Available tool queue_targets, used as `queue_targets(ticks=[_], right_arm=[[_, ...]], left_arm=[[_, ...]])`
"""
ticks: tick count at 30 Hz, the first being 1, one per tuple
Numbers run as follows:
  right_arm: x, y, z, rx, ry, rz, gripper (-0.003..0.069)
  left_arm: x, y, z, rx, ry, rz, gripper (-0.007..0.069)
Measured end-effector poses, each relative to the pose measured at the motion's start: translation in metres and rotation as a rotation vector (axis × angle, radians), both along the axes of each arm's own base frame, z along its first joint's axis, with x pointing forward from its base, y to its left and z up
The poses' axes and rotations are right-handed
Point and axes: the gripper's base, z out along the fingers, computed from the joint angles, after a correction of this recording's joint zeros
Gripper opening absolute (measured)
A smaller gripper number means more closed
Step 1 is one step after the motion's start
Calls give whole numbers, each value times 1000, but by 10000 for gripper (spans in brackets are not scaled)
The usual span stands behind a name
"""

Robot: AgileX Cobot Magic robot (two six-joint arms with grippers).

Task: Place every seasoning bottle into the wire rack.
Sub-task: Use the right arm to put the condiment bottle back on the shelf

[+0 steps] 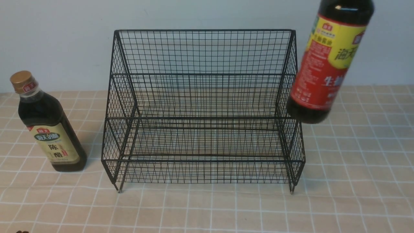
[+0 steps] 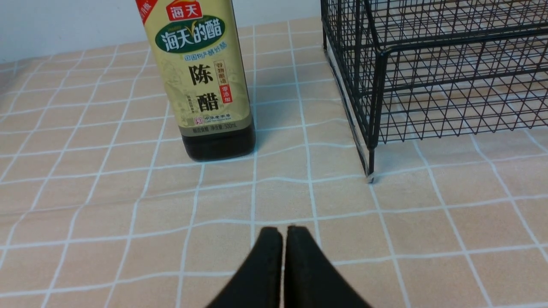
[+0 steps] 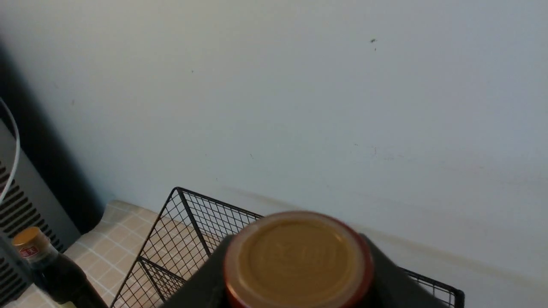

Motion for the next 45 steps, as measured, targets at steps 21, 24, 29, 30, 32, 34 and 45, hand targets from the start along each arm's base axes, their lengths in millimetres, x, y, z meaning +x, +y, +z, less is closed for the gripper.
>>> queue_targets(ticks=[21,24,29,30,32,34,45], right_arm=[[58,34,-52,-86,6,-64,274],[61,36,-58,-90,21,-58,274],[64,41,-72,-163,54,18,274],[64,42,-75,-187,57,37,274],[65,44,-84,-245,74,83,274],[66,45,-90,-295,83,106,274],[78,49,-117,-335,153,145,274]], left_arm=[[0,0,0,0,0,0,-7],[0,0,0,0,0,0,-7],[0,0,0,0,0,0,-7],[0,0,0,0,0,0,-7],[0,0,0,0,0,0,-7],[0,0,0,0,0,0,-7],[0,0,0,0,0,0,-7]])
